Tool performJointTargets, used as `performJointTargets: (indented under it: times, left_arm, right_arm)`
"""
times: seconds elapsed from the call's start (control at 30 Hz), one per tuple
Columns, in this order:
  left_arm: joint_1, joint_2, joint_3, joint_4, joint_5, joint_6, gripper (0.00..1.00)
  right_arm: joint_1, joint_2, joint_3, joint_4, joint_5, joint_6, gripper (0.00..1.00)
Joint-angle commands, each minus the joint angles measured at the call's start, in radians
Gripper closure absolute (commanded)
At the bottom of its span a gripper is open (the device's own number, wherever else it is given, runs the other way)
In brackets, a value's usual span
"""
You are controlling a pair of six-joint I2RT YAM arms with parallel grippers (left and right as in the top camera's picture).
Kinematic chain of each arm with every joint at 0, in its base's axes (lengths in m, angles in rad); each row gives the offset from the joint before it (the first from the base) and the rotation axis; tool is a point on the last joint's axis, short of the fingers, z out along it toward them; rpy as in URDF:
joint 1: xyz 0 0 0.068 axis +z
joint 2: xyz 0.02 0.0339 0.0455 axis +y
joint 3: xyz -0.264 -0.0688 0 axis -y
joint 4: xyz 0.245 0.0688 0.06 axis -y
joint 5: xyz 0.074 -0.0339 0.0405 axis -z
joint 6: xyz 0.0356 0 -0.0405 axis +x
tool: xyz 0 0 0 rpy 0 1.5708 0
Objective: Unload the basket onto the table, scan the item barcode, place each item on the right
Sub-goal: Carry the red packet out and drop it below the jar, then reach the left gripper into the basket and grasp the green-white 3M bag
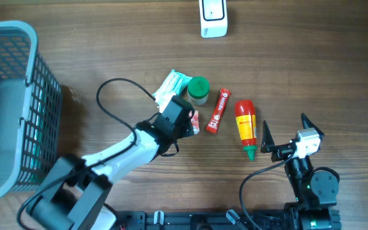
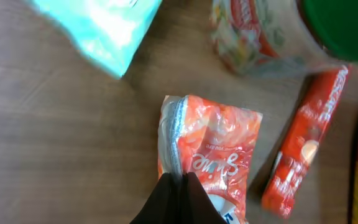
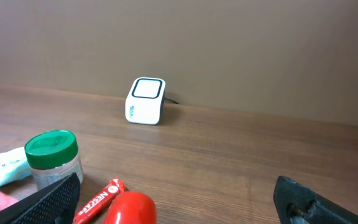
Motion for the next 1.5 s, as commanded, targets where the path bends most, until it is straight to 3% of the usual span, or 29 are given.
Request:
performJointTargets:
  times: [0.0, 0.17, 0.23, 0.4, 0.63, 0.93, 1.23, 1.33, 1.47]
  left_arm:
    - [-0.003, 0.053, -0.002, 0.099, -0.029, -0.010, 0.94]
    - [-0.003, 0.045, -0.001, 0.146, -0.029, -0.009, 0.43]
    - [-0.002, 0.016, -0.001, 0.130, -0.028, -0.009, 0.36]
    - [0.018, -0.156, 0.000, 0.061, -0.084, -0.004, 0.33]
    - [0.099, -0.553, 0.000, -0.001, -0.258, 0.104, 0.29]
    - [0.378, -0.899, 0.006, 0.071, -0.559, 0.158, 0.16]
    - [0.764, -0.790, 0.172, 0.132, -0.535, 0.156, 0.05]
    - [0.863, -0.682, 0.284, 0.076, -0.453, 0.150, 0.04]
    - [0.968, -0.498, 0.533, -0.114, -0.394, 0.138, 0.02]
  right_arm:
    - [0.003, -0.005, -0.001, 0.005, 0.017, -0.017, 0.00]
    - [0.003, -0.005, -0.001, 0.005, 0.017, -0.017, 0.00]
    - [0.003, -0.005, -0.001, 0.005, 0.017, -0.017, 0.00]
    - [0.003, -0.005, -0.001, 0.005, 0.017, -0.017, 0.00]
    - [0.003, -0.005, -0.001, 0.005, 0.017, -0.017, 0.00]
    - [0.003, -0.005, -0.001, 0.005, 0.017, -0.017, 0.00]
    - [0.003, -0.005, -0.001, 0.005, 0.017, -0.018, 0.00]
    - [0.003, -0.005, -0.001, 0.005, 0.017, -0.018, 0.00]
    - [0.003, -0.005, -0.001, 0.005, 0.017, -0.018, 0.00]
